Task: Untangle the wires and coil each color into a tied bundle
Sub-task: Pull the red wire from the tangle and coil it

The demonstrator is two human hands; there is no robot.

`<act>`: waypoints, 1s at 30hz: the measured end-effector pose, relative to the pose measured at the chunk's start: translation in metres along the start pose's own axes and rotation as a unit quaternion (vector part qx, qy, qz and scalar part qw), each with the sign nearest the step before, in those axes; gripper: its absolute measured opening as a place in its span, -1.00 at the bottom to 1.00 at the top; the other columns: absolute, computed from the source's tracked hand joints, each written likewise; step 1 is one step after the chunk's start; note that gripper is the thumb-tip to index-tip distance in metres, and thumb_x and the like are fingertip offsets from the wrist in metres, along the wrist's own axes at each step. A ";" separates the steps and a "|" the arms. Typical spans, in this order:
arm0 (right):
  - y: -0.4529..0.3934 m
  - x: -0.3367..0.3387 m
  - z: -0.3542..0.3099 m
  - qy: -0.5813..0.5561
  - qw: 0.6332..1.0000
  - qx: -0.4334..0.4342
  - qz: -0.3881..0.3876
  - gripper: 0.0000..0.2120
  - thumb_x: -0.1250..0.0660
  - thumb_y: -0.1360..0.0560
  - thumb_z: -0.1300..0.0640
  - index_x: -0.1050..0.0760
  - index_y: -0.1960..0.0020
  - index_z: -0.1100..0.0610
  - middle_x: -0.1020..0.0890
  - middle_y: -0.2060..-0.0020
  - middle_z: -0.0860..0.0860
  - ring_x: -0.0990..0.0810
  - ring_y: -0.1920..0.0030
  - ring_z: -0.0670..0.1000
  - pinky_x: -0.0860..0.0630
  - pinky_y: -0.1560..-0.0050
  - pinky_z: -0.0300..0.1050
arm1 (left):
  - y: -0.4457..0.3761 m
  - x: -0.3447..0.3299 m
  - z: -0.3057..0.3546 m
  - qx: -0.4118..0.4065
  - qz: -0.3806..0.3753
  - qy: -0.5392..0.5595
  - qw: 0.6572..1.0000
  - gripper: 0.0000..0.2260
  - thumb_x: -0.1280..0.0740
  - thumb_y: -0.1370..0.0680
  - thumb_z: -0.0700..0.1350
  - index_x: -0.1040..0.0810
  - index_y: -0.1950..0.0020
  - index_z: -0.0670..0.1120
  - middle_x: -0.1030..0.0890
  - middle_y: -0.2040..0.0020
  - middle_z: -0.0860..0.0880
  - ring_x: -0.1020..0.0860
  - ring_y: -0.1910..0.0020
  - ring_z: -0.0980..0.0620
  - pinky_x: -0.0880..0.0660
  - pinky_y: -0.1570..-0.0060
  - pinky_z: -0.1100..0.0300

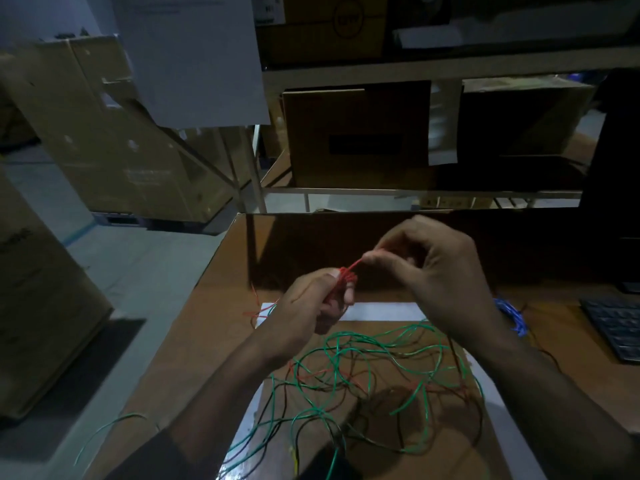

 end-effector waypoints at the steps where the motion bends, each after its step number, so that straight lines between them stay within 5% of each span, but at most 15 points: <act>1: -0.004 0.001 0.001 -0.013 1.000 0.000 -0.003 -0.74 -0.44 -0.41 -0.16 -0.62 0.13 0.04 -0.59 0.25 -0.06 -0.53 0.26 -0.05 -0.48 0.29 -0.13 | 0.001 -0.002 -0.001 0.010 -0.015 0.036 0.999 -0.63 -0.05 -0.72 -0.03 -0.50 0.20 -0.03 -0.24 0.43 0.08 -0.13 0.49 0.14 -0.05 0.46 0.22; 5: -0.014 -0.001 0.022 -0.062 0.996 -0.052 -0.035 -0.63 -0.39 -0.37 -0.29 -0.58 0.18 0.03 -0.56 0.32 0.10 -0.46 0.34 0.03 -0.44 0.33 -0.02 | 0.008 -0.001 -0.002 0.058 -0.069 0.241 0.966 -0.67 -0.11 -0.68 0.07 -0.44 0.22 -0.02 -0.31 0.46 0.06 -0.18 0.52 0.15 -0.06 0.47 0.21; 9: -0.008 -0.018 0.047 -0.076 0.986 -0.113 -0.092 -0.61 -0.25 -0.48 -0.31 -0.54 0.17 0.02 -0.57 0.29 0.06 -0.52 0.26 0.07 -0.47 0.24 0.07 | 0.012 0.005 0.008 0.054 -0.118 0.472 0.872 -0.78 -0.21 -0.68 -0.03 -0.43 0.15 -0.03 -0.24 0.42 0.10 -0.16 0.51 0.17 -0.08 0.51 0.29; 13: 0.016 -0.049 0.059 -0.074 0.963 -0.139 -0.219 -0.77 -0.26 -0.65 -0.03 -0.48 0.14 0.04 -0.48 0.40 -0.12 -0.38 0.40 -0.17 -0.36 0.34 -0.14 | 0.008 0.018 0.014 0.007 -0.097 0.542 0.835 -0.76 -0.07 -0.73 -0.02 -0.36 0.10 -0.02 -0.24 0.39 0.09 -0.17 0.49 0.16 -0.10 0.48 0.27; 15: 0.028 -0.053 0.063 -0.148 0.935 -0.190 -0.261 -0.83 -0.24 -0.67 0.10 -0.46 0.03 0.18 -0.37 0.39 0.02 -0.29 0.46 -0.13 -0.29 0.46 -0.23 | 0.007 0.027 0.014 -0.004 -0.081 0.571 0.817 -0.73 0.00 -0.75 0.00 -0.33 0.09 -0.02 -0.27 0.39 0.08 -0.18 0.49 0.15 -0.13 0.47 0.26; 19: 0.030 -0.033 0.068 -0.245 0.920 -0.243 -0.184 -0.82 -0.26 -0.64 0.21 -0.42 -0.08 0.36 -0.28 0.35 0.13 -0.23 0.46 -0.07 -0.20 0.52 -0.29 | 0.009 0.032 0.011 -0.004 -0.056 0.585 0.809 -0.71 0.03 -0.76 0.00 -0.31 0.10 -0.02 -0.29 0.40 0.09 -0.19 0.50 0.14 -0.14 0.47 0.26; 26: 0.034 -0.009 0.089 -0.058 0.985 -0.157 -0.041 -0.93 -0.35 -0.60 0.15 -0.53 0.06 0.11 -0.50 0.30 0.16 -0.37 0.37 -0.05 -0.34 0.38 -0.25 | 0.011 0.048 0.030 -0.039 -0.056 0.614 0.786 -0.75 0.00 -0.75 -0.04 -0.30 0.09 -0.03 -0.31 0.37 0.07 -0.21 0.46 0.12 -0.16 0.42 0.23; 30: 0.056 -0.034 0.093 -0.014 0.989 -0.147 -0.016 -0.84 -0.23 -0.66 0.11 -0.47 0.10 0.04 -0.50 0.34 0.04 -0.43 0.33 -0.09 -0.30 0.34 -0.17 | 0.010 0.051 0.050 -0.111 0.031 0.549 0.828 -0.69 0.00 -0.76 -0.05 -0.37 0.12 -0.07 -0.40 0.32 0.06 -0.22 0.45 0.14 -0.21 0.41 0.26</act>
Point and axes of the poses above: each hand's wrist, its own y-axis away from the middle knuckle, its own x-axis out of the back of the hand, z = x × y, the point moved 5 cm from there along -y, towards the middle knuckle
